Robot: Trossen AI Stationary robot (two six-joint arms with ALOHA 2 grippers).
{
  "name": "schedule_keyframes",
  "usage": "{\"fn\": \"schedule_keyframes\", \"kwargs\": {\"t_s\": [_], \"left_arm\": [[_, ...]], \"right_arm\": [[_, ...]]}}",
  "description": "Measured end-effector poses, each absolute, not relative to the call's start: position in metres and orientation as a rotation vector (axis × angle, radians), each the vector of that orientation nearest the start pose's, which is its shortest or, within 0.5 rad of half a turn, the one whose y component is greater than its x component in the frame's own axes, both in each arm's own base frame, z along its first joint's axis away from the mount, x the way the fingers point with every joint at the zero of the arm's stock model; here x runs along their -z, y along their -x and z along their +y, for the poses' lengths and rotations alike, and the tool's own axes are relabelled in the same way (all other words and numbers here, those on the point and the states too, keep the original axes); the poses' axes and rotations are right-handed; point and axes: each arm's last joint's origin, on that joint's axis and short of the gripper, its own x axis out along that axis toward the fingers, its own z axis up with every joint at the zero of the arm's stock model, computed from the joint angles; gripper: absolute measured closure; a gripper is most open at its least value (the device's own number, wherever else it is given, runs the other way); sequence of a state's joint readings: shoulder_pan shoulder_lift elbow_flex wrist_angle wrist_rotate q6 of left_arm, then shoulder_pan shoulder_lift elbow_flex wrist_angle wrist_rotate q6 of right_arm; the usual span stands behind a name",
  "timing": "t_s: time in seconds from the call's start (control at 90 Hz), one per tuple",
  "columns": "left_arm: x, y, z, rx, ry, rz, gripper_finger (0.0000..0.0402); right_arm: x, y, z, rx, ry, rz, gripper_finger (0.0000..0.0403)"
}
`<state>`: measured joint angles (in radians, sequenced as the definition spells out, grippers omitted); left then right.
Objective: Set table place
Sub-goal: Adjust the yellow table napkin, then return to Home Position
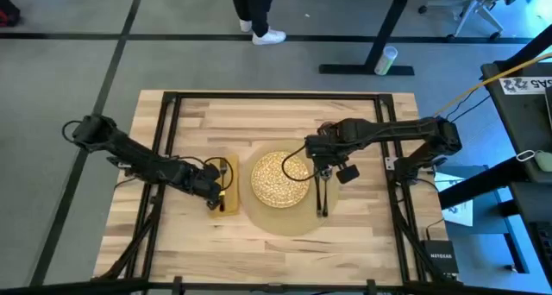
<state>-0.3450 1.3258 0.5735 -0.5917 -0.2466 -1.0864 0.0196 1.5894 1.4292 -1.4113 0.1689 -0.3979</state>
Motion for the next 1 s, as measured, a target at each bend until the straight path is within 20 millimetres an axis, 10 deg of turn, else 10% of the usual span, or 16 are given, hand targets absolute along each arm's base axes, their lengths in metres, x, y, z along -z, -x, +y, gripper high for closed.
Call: {"fn": "schedule_keyframes", "kwargs": {"t_s": [1.0], "left_arm": [[-0.217,-0.166,-0.057,-0.466,0.417,0.797,0.0402]], "right_arm": [[-0.344,-0.222,0.004,-0.167,0.524,1.263,0.0403]]}}
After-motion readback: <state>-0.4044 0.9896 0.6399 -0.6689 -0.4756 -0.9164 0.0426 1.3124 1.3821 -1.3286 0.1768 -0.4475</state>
